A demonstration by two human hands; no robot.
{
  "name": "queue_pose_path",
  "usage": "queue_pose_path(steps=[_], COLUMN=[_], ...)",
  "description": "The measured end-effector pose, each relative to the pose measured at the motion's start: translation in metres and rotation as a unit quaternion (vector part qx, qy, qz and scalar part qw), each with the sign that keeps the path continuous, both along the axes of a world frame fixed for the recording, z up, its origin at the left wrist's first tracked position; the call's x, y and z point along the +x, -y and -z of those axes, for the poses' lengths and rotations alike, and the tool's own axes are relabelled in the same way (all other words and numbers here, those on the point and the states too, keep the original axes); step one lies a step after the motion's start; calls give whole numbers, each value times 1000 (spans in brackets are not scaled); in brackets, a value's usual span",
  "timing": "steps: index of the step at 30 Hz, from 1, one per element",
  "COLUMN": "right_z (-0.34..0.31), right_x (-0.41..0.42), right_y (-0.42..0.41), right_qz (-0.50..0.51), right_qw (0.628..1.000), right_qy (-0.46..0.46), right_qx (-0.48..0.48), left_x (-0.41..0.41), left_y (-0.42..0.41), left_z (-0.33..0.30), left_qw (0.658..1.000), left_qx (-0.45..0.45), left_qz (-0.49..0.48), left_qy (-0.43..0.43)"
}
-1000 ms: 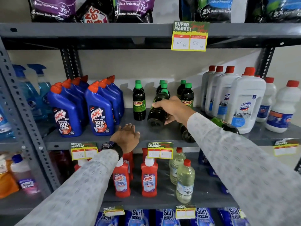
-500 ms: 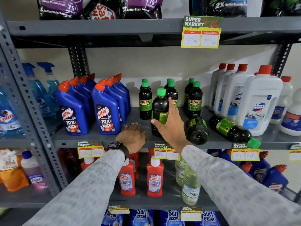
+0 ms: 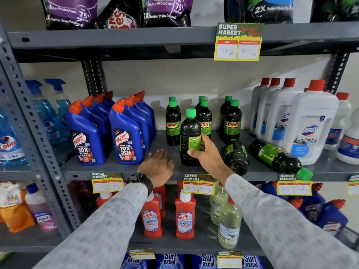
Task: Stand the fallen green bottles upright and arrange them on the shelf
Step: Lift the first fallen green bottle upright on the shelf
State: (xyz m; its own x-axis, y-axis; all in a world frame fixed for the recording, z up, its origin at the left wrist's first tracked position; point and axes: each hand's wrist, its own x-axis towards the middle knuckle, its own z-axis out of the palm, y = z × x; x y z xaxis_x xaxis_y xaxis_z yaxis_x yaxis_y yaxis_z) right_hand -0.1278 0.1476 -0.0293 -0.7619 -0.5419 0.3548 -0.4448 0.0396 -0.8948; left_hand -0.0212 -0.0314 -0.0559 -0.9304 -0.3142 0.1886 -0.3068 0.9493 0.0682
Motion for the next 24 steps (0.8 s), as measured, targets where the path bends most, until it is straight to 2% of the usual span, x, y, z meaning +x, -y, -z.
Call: queue_pose_path(steps=[8,11,14,17,24], right_z=[-3,-3,-2,-1,-4], right_x=[4,1,-5,-8,2], right_y=[6,1,-4,-4,4], right_qz=[79,47,-27,-39,50], right_qw=[995,998,999,999,996], right_qy=[-63,-45,20,30,-71], right_qx=[11,4,-20,-7,32], left_x=[-2,-2,-4,-6,-7], left_y=[-5,-3,-2,-2,0], left_z=[-9,-6,-5,-4,-3], left_qw=[1000,1000,1000,1000,1000], left_qx=[-1,2,1,-3,-11], left_qz=[-6,-4,-2,-3,-5], left_qy=[2,2,2,4,2])
